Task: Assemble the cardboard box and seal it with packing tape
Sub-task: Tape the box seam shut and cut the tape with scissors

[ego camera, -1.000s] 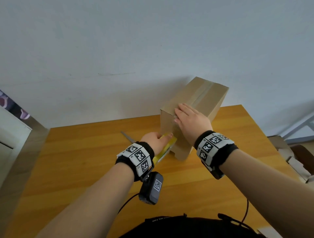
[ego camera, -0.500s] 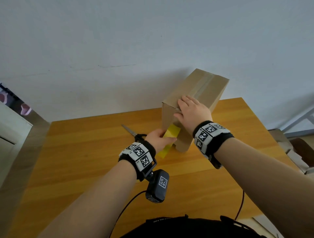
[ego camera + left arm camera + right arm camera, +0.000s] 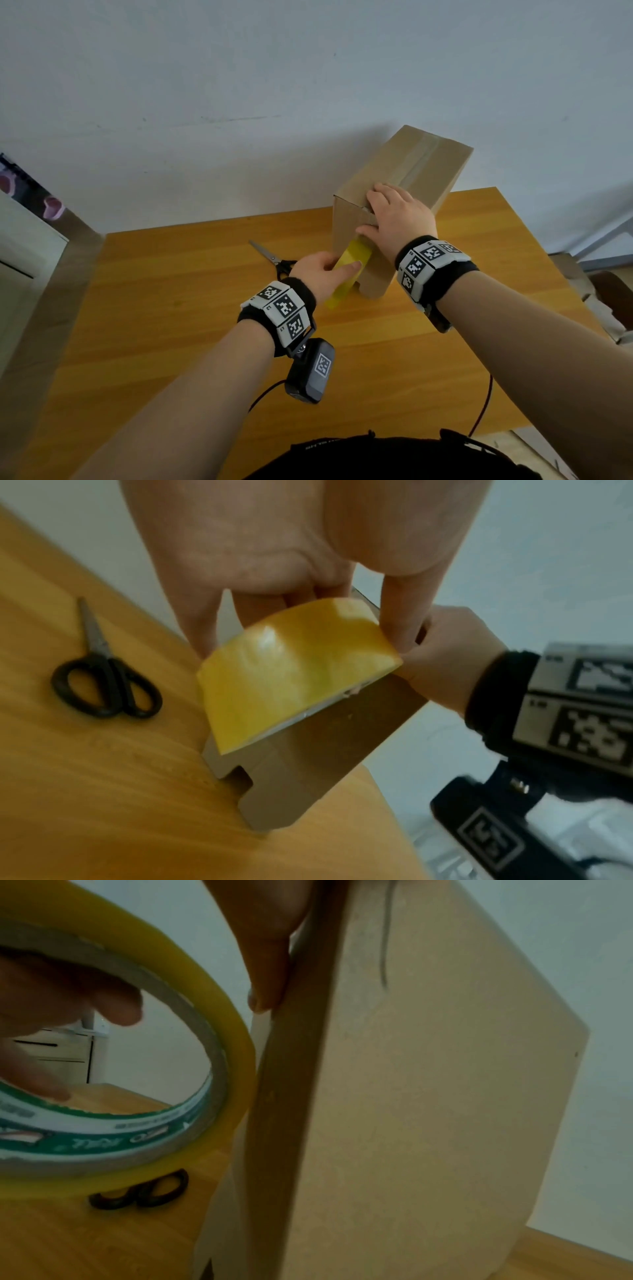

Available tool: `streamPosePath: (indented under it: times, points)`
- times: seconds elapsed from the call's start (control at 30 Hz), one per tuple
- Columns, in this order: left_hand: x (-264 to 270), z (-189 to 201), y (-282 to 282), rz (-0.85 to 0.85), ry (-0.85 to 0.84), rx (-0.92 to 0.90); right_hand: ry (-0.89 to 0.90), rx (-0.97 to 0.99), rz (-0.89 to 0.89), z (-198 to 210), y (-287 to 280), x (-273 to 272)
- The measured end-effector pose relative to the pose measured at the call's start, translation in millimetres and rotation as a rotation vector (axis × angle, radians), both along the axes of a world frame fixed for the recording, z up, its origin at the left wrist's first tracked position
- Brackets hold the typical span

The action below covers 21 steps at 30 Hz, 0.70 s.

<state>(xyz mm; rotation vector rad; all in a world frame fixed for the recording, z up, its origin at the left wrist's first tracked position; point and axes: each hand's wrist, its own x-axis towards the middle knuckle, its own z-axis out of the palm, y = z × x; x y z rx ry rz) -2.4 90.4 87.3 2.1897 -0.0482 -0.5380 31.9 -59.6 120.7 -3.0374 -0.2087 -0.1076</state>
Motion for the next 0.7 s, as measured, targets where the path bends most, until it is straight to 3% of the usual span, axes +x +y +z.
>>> streamPosePath:
  times: [0.1,0.2,0.4,0.5,0.6,0.7]
  points:
    - [0,1,0,0.001,-0.064,0.103,-0.001,0.005,-0.002,-1,-1,2]
    - [-4,-2,3,0.068,-0.050,0.077,-0.010,0.025,-0.014,-3,-3,2]
    - [-2,-6,0,-0.046,-0.009,0.066,-0.016,0.020,-0.012,-5,-3,4]
    - [-4,-12,-1,-0.023,0.025,0.019,-0.030,0.055,-0.027,-4,-4,5]
    - [-9,-17,-1,0.072,0.023,-0.077,0.018,0.037,-0.014,-8,-6,6]
    - [-13,-21,2,0.061,0.061,-0.068,0.111,-0.006,0.009,-22,-9,2]
